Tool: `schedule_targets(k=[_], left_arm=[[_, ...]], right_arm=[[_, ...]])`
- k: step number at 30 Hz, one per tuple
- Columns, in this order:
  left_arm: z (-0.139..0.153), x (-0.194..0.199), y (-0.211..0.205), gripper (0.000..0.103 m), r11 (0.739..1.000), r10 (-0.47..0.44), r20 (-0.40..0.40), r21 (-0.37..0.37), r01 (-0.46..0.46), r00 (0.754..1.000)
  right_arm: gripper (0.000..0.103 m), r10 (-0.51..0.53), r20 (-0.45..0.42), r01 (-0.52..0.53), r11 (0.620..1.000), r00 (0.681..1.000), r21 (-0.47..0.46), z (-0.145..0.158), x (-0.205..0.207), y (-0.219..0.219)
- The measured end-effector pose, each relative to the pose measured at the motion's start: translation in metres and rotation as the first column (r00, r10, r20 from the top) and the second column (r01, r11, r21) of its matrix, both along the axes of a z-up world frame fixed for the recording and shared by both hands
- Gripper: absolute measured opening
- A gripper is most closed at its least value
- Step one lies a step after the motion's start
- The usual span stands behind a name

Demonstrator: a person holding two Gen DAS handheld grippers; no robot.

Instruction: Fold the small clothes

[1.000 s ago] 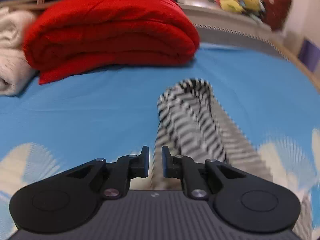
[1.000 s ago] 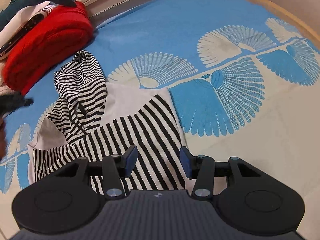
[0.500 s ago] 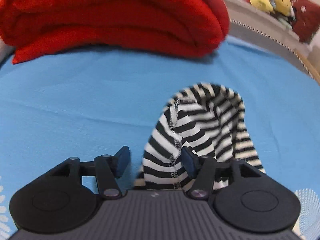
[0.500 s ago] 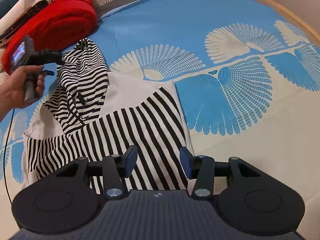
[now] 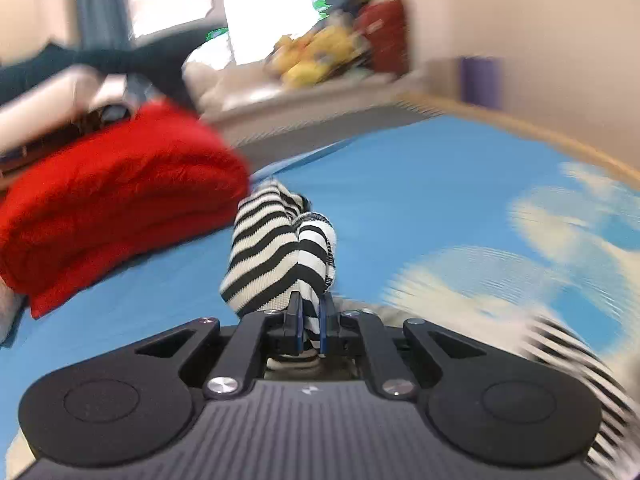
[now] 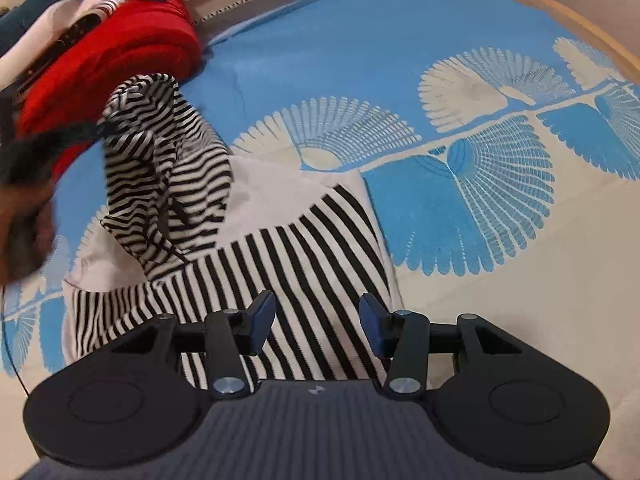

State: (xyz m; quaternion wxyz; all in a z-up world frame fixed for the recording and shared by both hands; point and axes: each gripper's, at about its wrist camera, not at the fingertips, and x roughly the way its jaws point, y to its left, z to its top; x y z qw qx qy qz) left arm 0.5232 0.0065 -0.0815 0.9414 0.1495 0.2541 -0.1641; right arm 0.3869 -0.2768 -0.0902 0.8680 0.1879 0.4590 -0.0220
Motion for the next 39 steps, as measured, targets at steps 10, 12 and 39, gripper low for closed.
schedule_targets(k=[10, 12, 39], left_arm=[[-0.014, -0.17, 0.06, 0.038, 0.885, 0.288, -0.498, -0.189, -0.426, 0.818], [-0.015, -0.162, 0.085, 0.046, 0.777, 0.338, -0.528, -0.311, -0.548, 0.779], [-0.037, -0.141, 0.118, 0.005, 0.715, 0.319, -0.532, -0.408, -0.568, 0.784]], right_arm=[[0.049, -0.164, 0.097, 0.157, 0.985, 0.982, 0.076, 0.021, -0.017, -0.017], [0.049, -0.173, 0.115, 0.163, 0.983, 0.978, 0.086, 0.021, -0.02, -0.015], [0.0, 0.056, 0.197, -0.084, 0.987, 0.979, 0.137, 0.016, -0.014, 0.047]])
